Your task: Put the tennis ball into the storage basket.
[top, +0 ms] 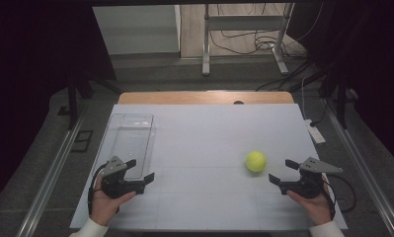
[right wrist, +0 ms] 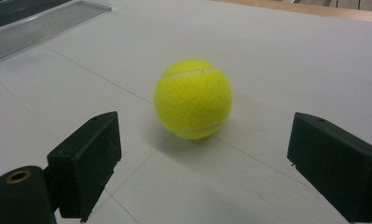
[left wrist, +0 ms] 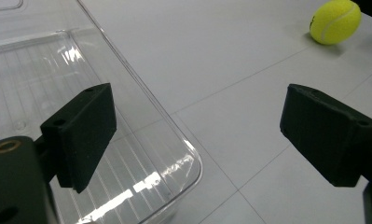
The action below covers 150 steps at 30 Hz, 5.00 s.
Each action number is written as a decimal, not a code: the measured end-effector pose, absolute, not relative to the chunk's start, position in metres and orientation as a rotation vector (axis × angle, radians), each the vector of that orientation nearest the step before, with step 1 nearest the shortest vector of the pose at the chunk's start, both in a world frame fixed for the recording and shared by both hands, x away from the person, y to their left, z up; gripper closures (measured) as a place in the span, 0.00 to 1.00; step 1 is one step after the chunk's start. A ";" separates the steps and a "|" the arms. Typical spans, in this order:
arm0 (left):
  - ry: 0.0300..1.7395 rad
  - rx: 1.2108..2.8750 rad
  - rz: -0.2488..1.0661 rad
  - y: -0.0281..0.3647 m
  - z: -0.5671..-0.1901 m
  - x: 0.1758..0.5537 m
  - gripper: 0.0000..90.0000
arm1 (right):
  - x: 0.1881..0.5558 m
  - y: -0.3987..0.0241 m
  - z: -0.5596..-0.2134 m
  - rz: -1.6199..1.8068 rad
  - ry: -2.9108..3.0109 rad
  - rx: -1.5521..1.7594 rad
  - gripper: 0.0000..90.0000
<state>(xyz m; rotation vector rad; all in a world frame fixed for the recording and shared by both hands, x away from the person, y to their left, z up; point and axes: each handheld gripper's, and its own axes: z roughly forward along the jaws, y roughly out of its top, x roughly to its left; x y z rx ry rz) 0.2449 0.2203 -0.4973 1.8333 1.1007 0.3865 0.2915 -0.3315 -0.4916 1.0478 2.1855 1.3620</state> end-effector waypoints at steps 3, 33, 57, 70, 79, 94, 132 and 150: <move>1.105 1.837 0.389 0.220 -0.498 0.245 0.13 | 0.291 -0.331 -0.492 1.363 2.186 1.039 0.11; 1.096 1.841 0.392 0.221 -0.499 0.245 0.14 | 0.291 -0.327 -0.491 1.335 2.188 1.029 0.12; 1.066 1.852 0.374 0.206 -0.486 0.249 0.14 | 0.291 -0.327 -0.493 1.358 2.171 1.077 0.12; 1.049 1.873 0.348 0.196 -0.478 0.256 0.14 | 0.292 -0.326 -0.494 1.357 2.177 1.068 0.13; 1.013 1.904 0.318 0.181 -0.469 0.264 0.14 | 0.292 -0.326 -0.494 1.355 2.178 1.062 0.13; 1.008 1.920 0.313 0.174 -0.466 0.271 0.14 | 0.292 -0.326 -0.494 1.356 2.177 1.051 0.13; 1.004 1.961 0.278 0.159 -0.451 0.294 0.15 | 0.293 -0.326 -0.495 1.344 2.181 1.039 0.13; 0.983 1.972 0.254 0.150 -0.448 0.303 0.15 | 0.293 -0.326 -0.495 1.348 2.186 1.040 0.13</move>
